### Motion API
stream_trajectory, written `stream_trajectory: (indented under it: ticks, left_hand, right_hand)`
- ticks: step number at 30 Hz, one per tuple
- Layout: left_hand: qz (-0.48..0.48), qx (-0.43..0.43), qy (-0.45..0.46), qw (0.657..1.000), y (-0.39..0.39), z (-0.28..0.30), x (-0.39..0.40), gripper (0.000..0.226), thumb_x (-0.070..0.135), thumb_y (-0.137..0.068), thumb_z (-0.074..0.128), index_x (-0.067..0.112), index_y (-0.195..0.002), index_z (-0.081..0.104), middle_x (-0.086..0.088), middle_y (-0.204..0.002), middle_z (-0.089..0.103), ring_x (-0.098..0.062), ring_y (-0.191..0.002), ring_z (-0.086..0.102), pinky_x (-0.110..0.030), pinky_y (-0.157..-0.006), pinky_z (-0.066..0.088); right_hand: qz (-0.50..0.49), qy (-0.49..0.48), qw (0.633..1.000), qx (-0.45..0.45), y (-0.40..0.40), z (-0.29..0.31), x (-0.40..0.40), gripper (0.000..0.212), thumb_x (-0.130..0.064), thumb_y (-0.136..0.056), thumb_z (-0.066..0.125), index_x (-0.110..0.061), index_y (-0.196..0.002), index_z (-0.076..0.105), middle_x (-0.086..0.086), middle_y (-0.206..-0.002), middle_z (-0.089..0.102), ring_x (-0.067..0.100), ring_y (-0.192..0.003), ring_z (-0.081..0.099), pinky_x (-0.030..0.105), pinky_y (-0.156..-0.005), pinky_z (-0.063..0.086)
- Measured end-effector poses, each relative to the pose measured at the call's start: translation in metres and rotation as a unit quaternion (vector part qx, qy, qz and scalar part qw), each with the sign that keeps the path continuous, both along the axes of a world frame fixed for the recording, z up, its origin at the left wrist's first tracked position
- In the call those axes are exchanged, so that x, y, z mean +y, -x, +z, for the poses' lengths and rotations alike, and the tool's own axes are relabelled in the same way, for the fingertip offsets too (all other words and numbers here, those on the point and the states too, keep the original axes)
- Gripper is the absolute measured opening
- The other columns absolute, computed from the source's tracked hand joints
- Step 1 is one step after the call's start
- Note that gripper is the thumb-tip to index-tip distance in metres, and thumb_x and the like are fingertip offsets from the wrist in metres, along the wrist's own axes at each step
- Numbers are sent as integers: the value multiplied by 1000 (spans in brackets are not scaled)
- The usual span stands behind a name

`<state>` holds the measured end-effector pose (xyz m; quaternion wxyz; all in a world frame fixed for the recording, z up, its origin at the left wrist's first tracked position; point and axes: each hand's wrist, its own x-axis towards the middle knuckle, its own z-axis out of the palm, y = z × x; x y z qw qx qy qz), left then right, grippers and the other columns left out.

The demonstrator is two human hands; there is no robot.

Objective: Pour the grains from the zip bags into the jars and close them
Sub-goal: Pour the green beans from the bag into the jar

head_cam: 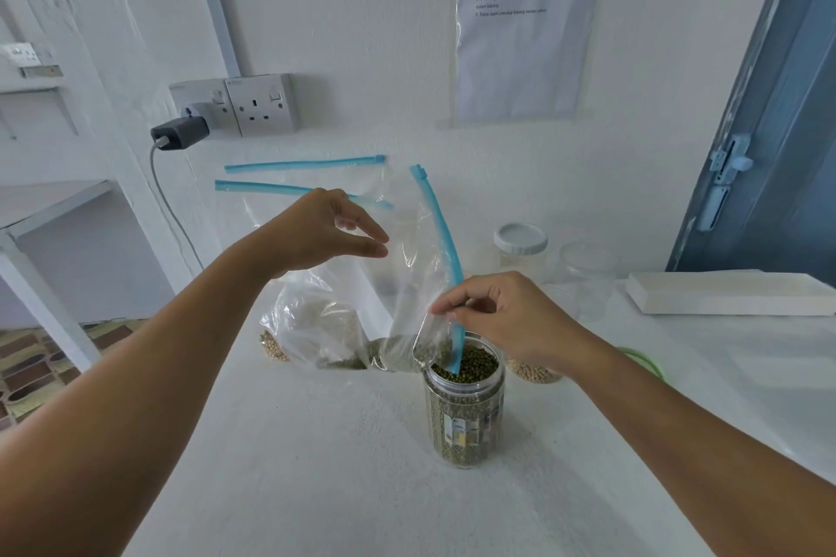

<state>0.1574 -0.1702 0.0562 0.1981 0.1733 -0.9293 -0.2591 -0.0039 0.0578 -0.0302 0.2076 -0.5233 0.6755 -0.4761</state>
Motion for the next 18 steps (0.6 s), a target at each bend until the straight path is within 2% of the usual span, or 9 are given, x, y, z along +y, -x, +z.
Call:
stream_trajectory:
  ticks: [3, 5, 12, 15, 18]
  left_hand:
    - [-5, 1, -13, 1000, 0, -2, -3, 18, 32, -79, 87, 30, -96, 83, 16, -98, 66, 19, -89, 57, -4, -75, 40]
    - [-10, 0, -14, 1000, 1, -4, -3, 17, 31, -80, 86, 28, -97, 83, 17, -97, 66, 23, -87, 56, -4, -75, 40]
    - [4, 5, -46, 999, 0, -11, -10, 19, 35, -78, 87, 31, -96, 84, 30, -88, 71, 10, -95, 61, -15, -83, 42]
    - [3, -1, -55, 999, -1, -15, -11, 19, 33, -78, 88, 29, -96, 84, 35, -85, 68, 18, -91, 60, -13, -82, 41]
    - [1, 6, -58, 998, 0, -18, -10, 19, 31, -79, 88, 27, -97, 84, 29, -85, 69, 13, -93, 62, -10, -82, 40]
  right_hand:
    - [5, -3, 1000, -8, 0, -2, 0, 28, -6, -100, 67, -29, -101, 82, -12, -104, 78, 8, -101, 74, 30, -96, 60]
    - [5, -6, 1000, -13, 0, -2, 0, 28, -5, -101, 65, -27, -101, 82, -12, -105, 78, 7, -103, 73, 28, -97, 59]
    - [6, -7, 1000, 1, 1, 13, -4, 30, -6, -103, 60, -28, -106, 81, -18, -106, 78, 2, -101, 72, 15, -92, 55]
    - [5, -12, 1000, -5, 1, 8, -1, 29, -6, -103, 61, -27, -107, 81, -19, -106, 77, -1, -102, 71, 10, -89, 53]
    - [-2, -5, 1000, -4, 3, 6, -2, 29, -5, -102, 61, -26, -107, 81, -18, -107, 77, -1, -104, 70, 10, -88, 53]
